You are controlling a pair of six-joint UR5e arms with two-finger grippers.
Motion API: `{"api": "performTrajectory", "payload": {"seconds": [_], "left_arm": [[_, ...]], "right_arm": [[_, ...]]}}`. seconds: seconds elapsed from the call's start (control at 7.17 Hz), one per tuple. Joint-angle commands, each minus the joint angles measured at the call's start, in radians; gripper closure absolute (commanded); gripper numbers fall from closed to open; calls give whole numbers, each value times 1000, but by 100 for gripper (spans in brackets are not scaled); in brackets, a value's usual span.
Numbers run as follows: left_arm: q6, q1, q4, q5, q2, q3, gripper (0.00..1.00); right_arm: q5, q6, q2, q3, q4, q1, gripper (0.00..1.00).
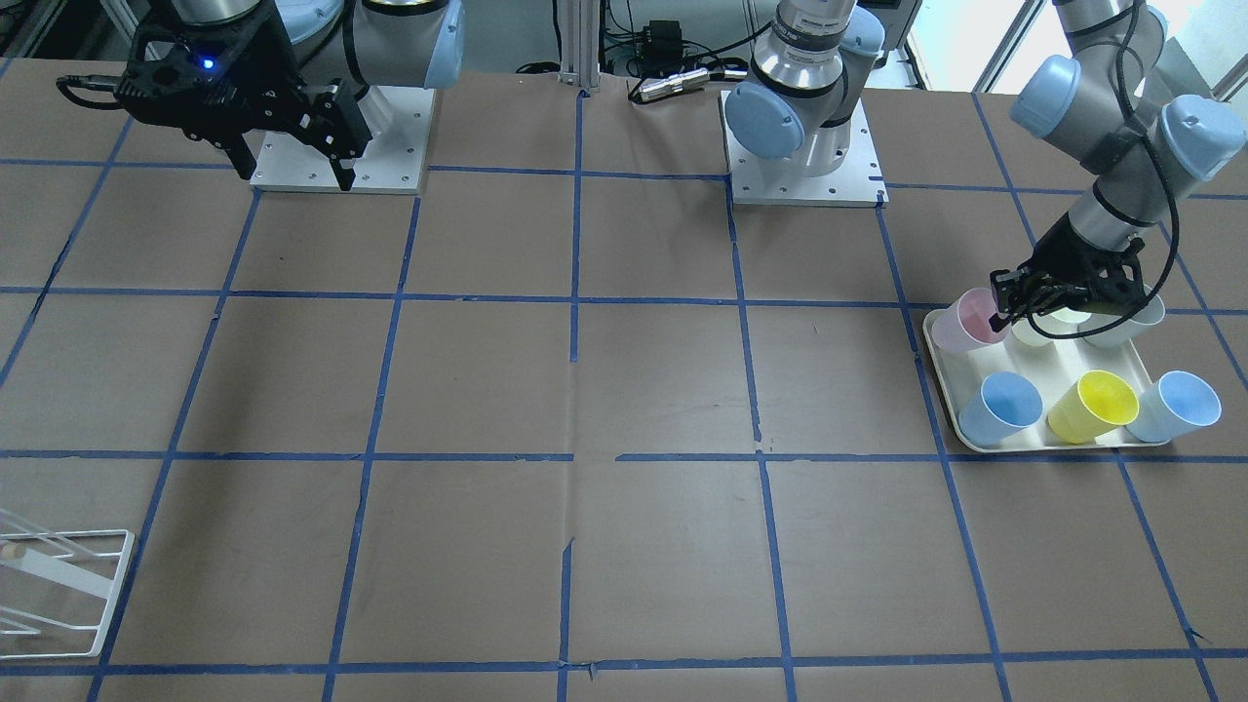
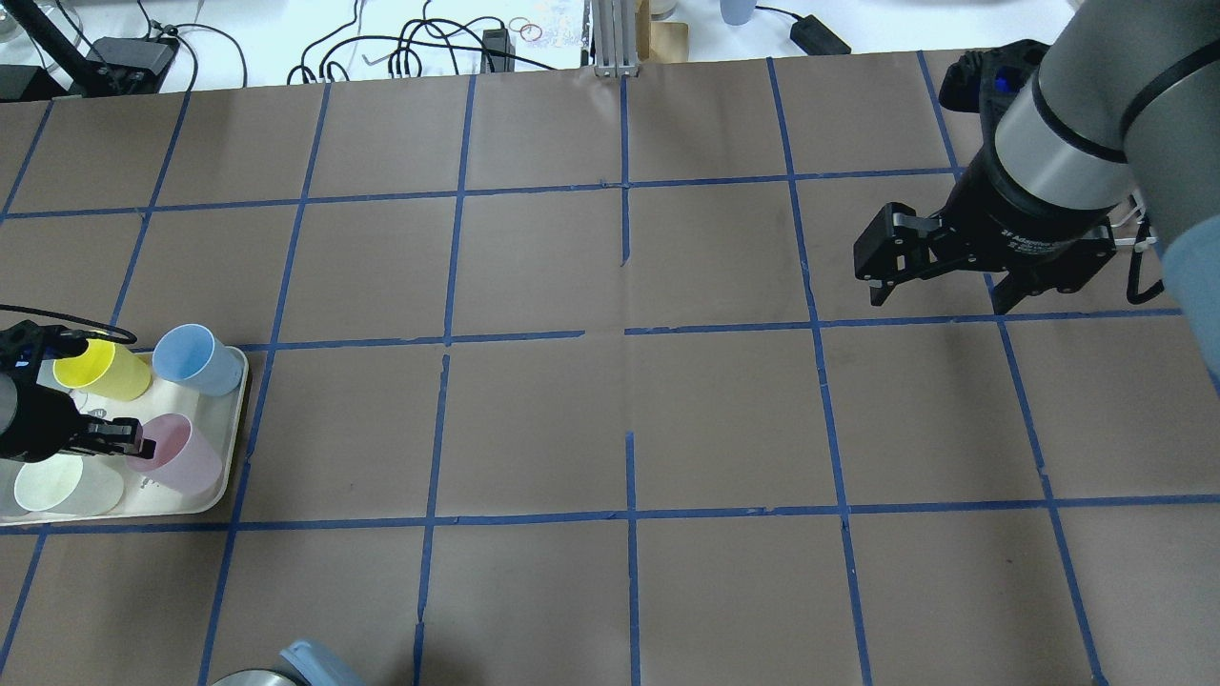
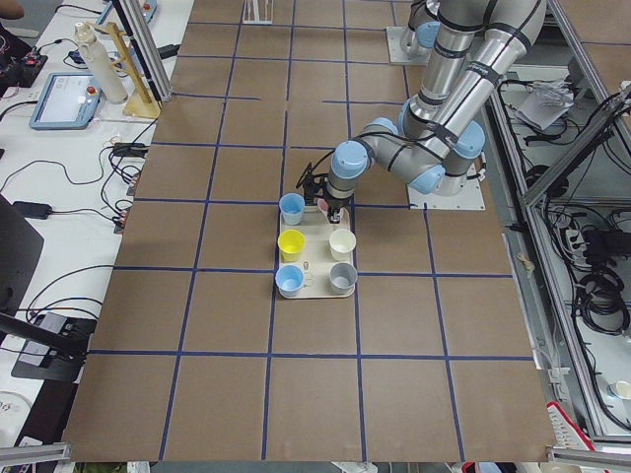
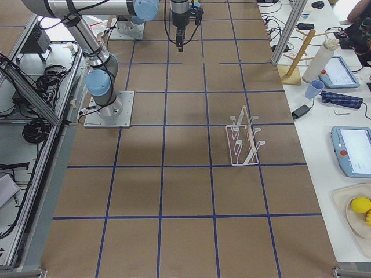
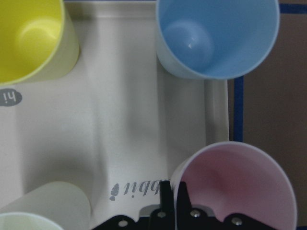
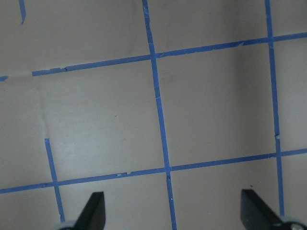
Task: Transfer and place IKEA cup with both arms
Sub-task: 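Lower the pink cup onto the white tray and open the left gripper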
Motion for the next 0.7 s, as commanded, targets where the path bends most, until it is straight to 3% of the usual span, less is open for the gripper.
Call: {"api": "performTrajectory", "payload": {"seconds": [0.0, 0.28, 0.56], "left_arm": [[1, 0, -2, 1, -3, 1, 77], [8, 0, -2, 1, -9, 1, 60], [8, 0, -6, 0, -6, 10, 59]], "right_arm": [[-1, 0, -1, 0, 1, 0, 0], [-3, 0, -1, -2, 0, 0, 0], [-3, 0, 0, 0, 0, 0, 0]]}}
